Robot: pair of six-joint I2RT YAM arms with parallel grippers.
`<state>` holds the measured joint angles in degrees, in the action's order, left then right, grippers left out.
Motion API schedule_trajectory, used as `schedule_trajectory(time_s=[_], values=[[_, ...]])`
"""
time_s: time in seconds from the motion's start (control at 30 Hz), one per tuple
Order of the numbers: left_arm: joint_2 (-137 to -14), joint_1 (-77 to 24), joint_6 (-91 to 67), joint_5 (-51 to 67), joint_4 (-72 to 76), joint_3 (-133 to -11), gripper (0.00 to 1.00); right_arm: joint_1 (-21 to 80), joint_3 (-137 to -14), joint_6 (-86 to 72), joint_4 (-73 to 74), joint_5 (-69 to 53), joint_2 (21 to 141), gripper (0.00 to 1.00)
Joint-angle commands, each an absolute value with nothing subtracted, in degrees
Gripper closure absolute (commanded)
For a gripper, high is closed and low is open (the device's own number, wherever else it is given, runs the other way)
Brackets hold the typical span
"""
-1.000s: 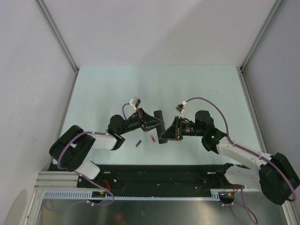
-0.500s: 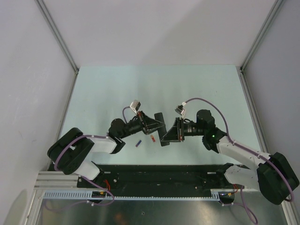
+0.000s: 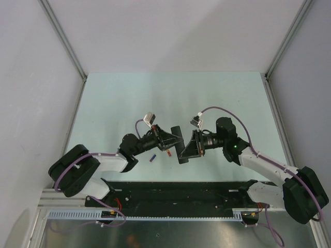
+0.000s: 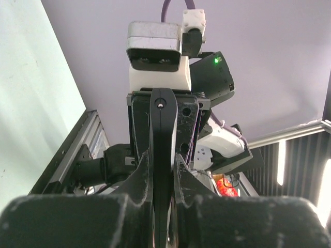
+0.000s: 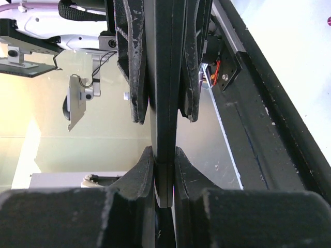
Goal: Load the batteries into the remote control
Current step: Load the battery cover into the remote control, then place the remote control at the center of the board.
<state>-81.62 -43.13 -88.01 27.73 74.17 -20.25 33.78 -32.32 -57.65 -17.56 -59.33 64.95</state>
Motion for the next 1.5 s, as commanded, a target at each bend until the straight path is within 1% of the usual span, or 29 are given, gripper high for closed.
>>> schedule_trajectory(time_s=[0.0, 0.1, 0.2, 0.43, 0.53, 0.6, 0.63, 0.73, 0.77, 0.83, 0.87, 0.97, 1.07, 1.17, 1.2, 1.3, 1.33, 1.37, 1.43, 1.47], values=[[-78.6, -52.5, -88.2, 47.2, 93.5, -19.1, 1.00, 30.5, -38.7, -55.4, -22.7, -43.2, 67.4, 1.00], [-78.5, -53.3, -87.5, 47.3, 92.6, -18.9, 1.00, 30.5, -39.3, -55.6, -22.6, -42.4, 67.9, 1.00], [-78.2, -54.0, -86.8, 47.4, 91.1, -18.9, 1.00, 30.5, -39.9, -56.1, -22.4, -40.6, 68.0, 0.97], [-77.3, -55.1, -84.9, 47.5, 88.2, -19.2, 1.00, 30.4, -41.1, -57.6, -22.5, -36.3, 68.1, 0.97], [-77.1, -55.2, -84.5, 47.5, 87.6, -18.9, 1.00, 30.4, -41.5, -57.7, -22.8, -36.6, 68.8, 0.95], [-77.0, -55.1, -84.1, 47.4, 87.4, -18.6, 1.00, 30.4, -41.5, -57.8, -22.9, -37.6, 68.9, 0.91], [-77.0, -55.1, -83.9, 47.2, 87.4, -18.7, 1.00, 30.5, -41.5, -57.4, -22.6, -38.9, 68.6, 0.84], [-76.9, -53.9, -83.1, 46.4, 87.2, -18.8, 1.00, 31.0, -41.6, -55.6, -19.1, -41.4, 67.3, 0.71], [-76.9, -53.4, -82.5, 46.1, 87.2, -18.8, 1.00, 31.2, -41.5, -53.6, -18.0, -42.2, 65.9, 0.63], [-76.8, -51.2, -82.4, 45.0, 87.1, -18.8, 1.00, 31.6, -41.5, -52.0, -14.3, -44.0, 63.9, 0.57], [-76.8, -50.4, -82.4, 44.7, 87.2, -18.9, 1.00, 31.7, -41.5, -51.1, -12.6, -44.3, 61.5, 0.50], [-77.3, -46.6, -83.3, 45.1, 87.1, -19.5, 1.00, 31.5, -41.5, -48.1, -6.2, -45.7, 57.4, 0.43], [-77.4, -42.2, -83.7, 46.8, 87.1, -20.5, 1.00, 30.2, -41.5, -44.8, 1.7, -46.8, 52.6, 0.39], [-78.0, -37.5, -84.3, 47.9, 87.0, -21.0, 1.00, 28.5, -41.5, -40.9, 9.0, -46.6, 48.1, 0.38], [-78.4, -35.3, -84.2, 48.0, 86.8, -21.4, 1.00, 28.2, -41.5, -39.8, 12.2, -45.8, 46.8, 0.38], [-79.6, -31.0, -83.2, 48.3, 84.5, -23.3, 1.00, 28.0, -41.6, -36.0, 19.2, -37.3, 42.5, 0.38], [-79.5, -30.1, -81.5, 48.3, 81.1, -24.1, 1.00, 28.0, -41.5, -35.2, 20.8, -31.0, 41.3, 0.38], [-78.7, -29.2, -74.1, 47.4, 67.3, -25.5, 1.00, 28.0, -41.5, -33.9, 22.1, -28.2, 41.0, 0.39], [-75.3, -28.0, -61.3, 42.6, 45.7, -32.7, 1.00, 28.2, -41.6, -33.2, 25.0, -21.8, 41.1, 0.41], [-74.7, -28.2, -48.1, 33.1, 23.0, -36.3, 1.00, 28.2, -41.6, -32.8, 25.5, -20.3, 41.5, 0.42]])
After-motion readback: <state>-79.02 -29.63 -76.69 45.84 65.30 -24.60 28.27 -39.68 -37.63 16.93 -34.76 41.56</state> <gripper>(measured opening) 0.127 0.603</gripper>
